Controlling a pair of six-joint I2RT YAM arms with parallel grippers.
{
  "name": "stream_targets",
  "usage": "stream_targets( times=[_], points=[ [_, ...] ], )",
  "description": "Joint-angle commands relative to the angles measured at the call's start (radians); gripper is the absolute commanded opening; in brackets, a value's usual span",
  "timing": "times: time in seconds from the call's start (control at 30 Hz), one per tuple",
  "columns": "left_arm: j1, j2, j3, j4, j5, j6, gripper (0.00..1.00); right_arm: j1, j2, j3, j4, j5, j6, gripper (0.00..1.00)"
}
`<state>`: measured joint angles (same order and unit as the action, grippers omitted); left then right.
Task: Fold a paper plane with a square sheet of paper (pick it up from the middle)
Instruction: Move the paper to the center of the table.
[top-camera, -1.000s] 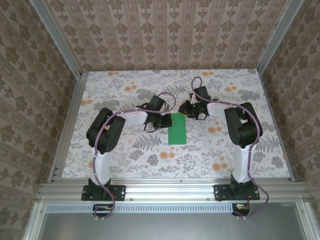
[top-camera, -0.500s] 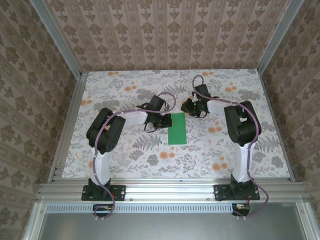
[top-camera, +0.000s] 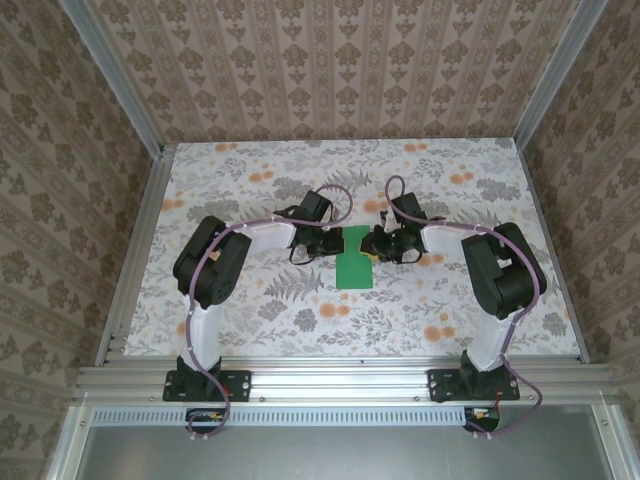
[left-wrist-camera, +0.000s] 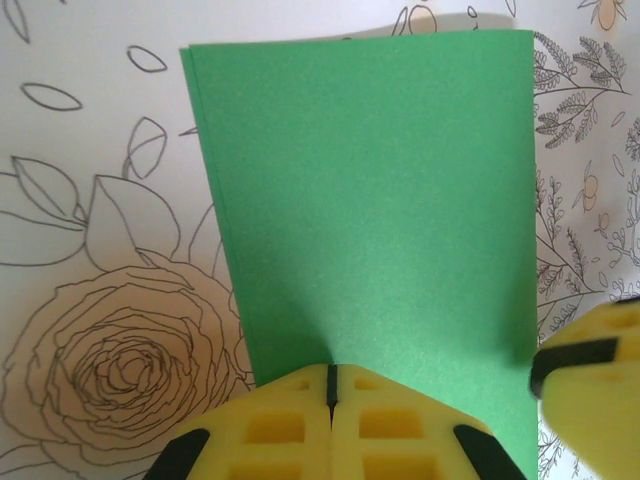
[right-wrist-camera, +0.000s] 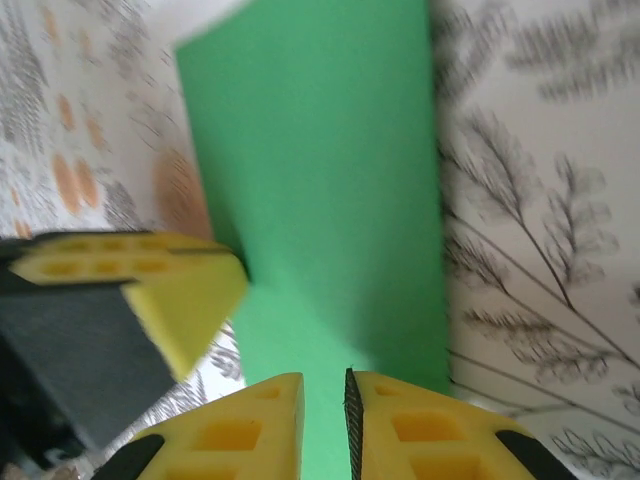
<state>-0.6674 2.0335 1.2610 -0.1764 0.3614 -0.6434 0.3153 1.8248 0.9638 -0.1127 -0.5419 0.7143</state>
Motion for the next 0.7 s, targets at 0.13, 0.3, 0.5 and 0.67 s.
stream_targets(
  times=[0.13,0.3,0.5,0.67],
  points=[
    [0.005,-0.012,-0.071,-0.121,-0.107,-0.032,0.06,0.008,0.015,-0.040,-0.039,-0.054,-0.023,0.20],
    [0.005,-0.049,-0.040,-0.067,-0.008,-0.030,0.09,0.009,0.049,-0.042,-0.068,-0.045,-0.062,0.19],
    [0.005,-0.046,0.017,0.046,0.098,-0.057,0.17,0.010,0.088,-0.022,-0.108,-0.072,-0.141,0.13],
    [0.003,-0.006,0.046,0.079,0.122,-0.076,0.17,0.019,0.095,-0.014,-0.120,-0.111,-0.194,0.11]
  ],
)
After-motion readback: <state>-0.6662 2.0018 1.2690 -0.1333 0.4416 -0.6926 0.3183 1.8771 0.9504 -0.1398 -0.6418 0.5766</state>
